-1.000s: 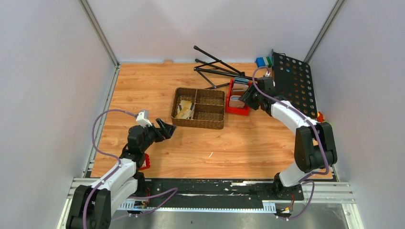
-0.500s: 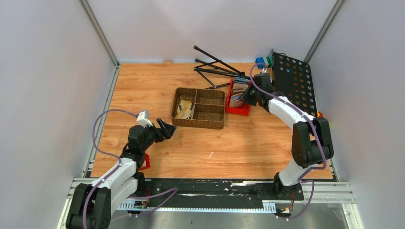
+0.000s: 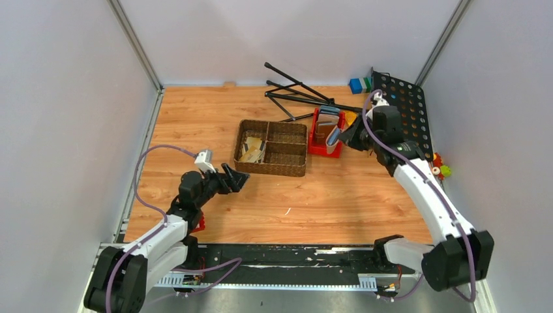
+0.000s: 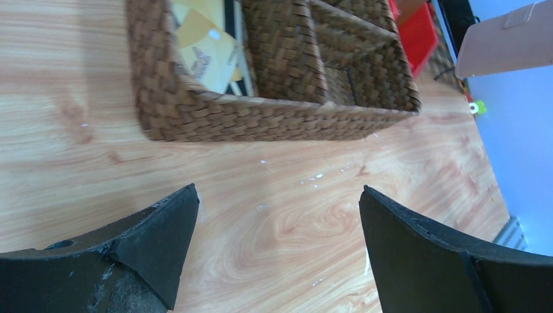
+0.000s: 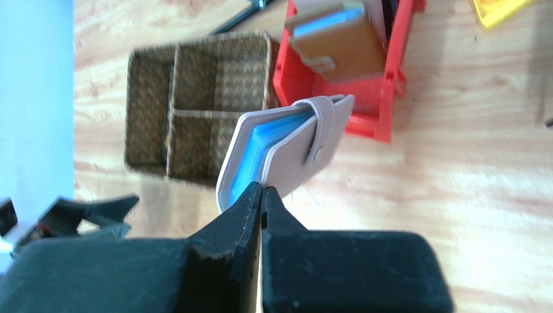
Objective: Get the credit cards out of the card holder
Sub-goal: Pick up the card holder from the storage box, then place the card holder at the center of the board.
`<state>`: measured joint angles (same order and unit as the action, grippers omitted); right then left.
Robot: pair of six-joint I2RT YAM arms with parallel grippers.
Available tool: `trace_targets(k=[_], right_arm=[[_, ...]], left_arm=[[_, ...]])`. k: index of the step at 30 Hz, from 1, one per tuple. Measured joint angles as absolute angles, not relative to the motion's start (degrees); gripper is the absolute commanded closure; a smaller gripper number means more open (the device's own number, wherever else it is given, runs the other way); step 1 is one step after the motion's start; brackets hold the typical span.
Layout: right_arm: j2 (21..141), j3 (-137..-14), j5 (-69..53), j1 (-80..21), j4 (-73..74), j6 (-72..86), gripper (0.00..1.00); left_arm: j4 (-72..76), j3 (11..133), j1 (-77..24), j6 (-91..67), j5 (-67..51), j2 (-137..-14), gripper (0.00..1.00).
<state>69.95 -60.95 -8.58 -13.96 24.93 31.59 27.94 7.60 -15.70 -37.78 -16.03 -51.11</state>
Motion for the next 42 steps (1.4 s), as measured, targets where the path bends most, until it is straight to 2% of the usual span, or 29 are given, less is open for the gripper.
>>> trace_targets(k=[7, 8, 9, 11, 12, 13, 14, 19, 23, 28, 37, 42], right_arm=[[59.37, -59.86, -12.03, -13.96, 42.28, 24.47, 0.98], [58.67, -59.64, -13.02, -13.98, 44.03, 23.77, 0.91], [58.26, -59.40, -14.31, -14.06, 45.63, 23.11, 0.79], [58.57, -59.11, -17.12, -14.59, 47.68, 22.28, 0.37], [59.22, -59.02, -19.33, -15.16, 47.81, 21.87, 0.26], [60.07, -58.96, -21.82, -16.01, 47.66, 21.69, 0.20], [61.04, -58.92, -24.14, -17.17, 47.35, 21.41, 0.18], [62.67, -58.28, -28.01, -21.28, 46.09, 21.23, 0.21], [61.76, -55.33, -24.84, -21.30, 45.01, 20.78, 0.25], [62.54, -51.70, -19.00, -21.30, 44.56, 20.97, 0.32], [59.37, -44.88, -11.03, -21.28, 39.18, 24.32, 0.33], [58.19, -44.75, -8.86, -21.23, 37.06, 24.97, 0.33]], left_arm=[[28.75, 10.39, -20.73, -35.62, -16.08, -54.06, 0.01], [28.86, 10.68, -21.06, -35.46, -16.10, -54.54, 0.01], [29.08, 10.96, -21.39, -35.33, -16.21, -55.24, 0.01], [29.28, 11.33, -21.80, -35.03, -16.45, -56.62, 0.01], [29.36, 11.49, -21.98, -34.92, -16.53, -57.32, 0.02], [29.39, 11.70, -22.15, -34.72, -16.69, -58.13, 0.02], [29.45, 11.92, -22.37, -34.50, -16.88, -58.89, 0.02], [29.32, 13.43, -23.73, -33.54, -17.98, -62.11, 0.04], [29.19, 15.42, -25.08, -32.84, -18.98, -64.99, 0.10], [26.89, 18.50, -29.65, -31.62, -17.10, -67.53, 0.14], [1.54, 39.46, -33.17, -28.51, 1.15, -68.66, 0.24], [-6.76, 49.19, -33.95, -26.04, 5.89, -74.81, 0.34]])
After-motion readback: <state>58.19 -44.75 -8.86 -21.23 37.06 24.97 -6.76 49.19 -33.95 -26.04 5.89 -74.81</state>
